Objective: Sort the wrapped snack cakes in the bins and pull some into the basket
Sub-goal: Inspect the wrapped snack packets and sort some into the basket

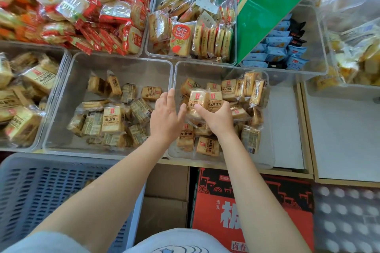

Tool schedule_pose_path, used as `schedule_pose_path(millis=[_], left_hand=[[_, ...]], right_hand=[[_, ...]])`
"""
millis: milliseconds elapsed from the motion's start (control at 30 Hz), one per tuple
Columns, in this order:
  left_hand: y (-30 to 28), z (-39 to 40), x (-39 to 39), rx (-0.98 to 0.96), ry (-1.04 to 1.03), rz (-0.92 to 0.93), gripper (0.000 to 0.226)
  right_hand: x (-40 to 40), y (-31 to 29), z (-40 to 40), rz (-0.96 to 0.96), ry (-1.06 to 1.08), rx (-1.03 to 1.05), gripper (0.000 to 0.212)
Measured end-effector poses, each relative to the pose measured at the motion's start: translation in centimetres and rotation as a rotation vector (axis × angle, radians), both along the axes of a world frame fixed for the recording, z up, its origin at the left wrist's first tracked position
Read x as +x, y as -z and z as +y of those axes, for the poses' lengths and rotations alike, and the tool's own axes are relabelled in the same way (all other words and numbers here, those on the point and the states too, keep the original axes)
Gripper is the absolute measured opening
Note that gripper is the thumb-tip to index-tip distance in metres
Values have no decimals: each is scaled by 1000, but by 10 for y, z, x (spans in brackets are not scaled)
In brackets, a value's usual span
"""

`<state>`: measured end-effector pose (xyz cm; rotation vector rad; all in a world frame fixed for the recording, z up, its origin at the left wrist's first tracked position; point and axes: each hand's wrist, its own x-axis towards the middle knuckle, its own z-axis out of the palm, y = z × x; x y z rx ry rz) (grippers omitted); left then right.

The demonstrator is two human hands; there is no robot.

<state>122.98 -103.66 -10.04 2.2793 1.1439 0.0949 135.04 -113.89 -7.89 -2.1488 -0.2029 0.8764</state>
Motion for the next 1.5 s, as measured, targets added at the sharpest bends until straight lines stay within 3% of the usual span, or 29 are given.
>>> schedule_pose_path(millis=[67, 133, 200, 333, 467, 533, 600, 767, 1000, 1167, 1233, 1333, 1500], left_hand=[[-7, -4, -6, 36, 11, -9, 70], [-25, -17, -15, 8, -10, -132, 71], [-44, -37, -27, -185, -56, -301, 61], [-67, -61, -64, -901, -241, -477, 55], [-80, -58, -123, -1129, -313, -574, 46], [-84, -58, -148, -1204, -350, -598, 41], [-87, -60, -167, -1221, -406, -623, 37], [-83, -57, -206, -1054, -625, -612, 32], [-93, -61, -229, -1054, -447, -661, 62], [-91, -48, -259, -1063, -535, -774, 51], [-93, -44, -268, -1086, -521, -800, 54], [-95, -37, -281, -1118, -459, -781, 40], [-101, -31, -296, -1118, -485, -812, 89]], right_hand=[[-14, -9, -18, 51, 15, 45, 113], [-29, -17, -35, 83, 11, 119, 96], [-45, -27, -47, 131, -19, 172, 78], [-82, -44, -58, 233, -165, 250, 62], [-116, -50, -64, 285, -225, 272, 68], [-129, -51, -67, 289, -233, 267, 57], [-139, -52, -68, 301, -219, 279, 39], [-164, -64, -67, 307, -155, 321, 31], [-209, -84, -54, 393, -397, 382, 32], [-235, -84, -45, 385, -378, 358, 26], [-243, -86, -42, 381, -336, 359, 29], [-256, -89, -37, 327, -218, 413, 20], [-279, -93, -30, 309, -26, 488, 16]])
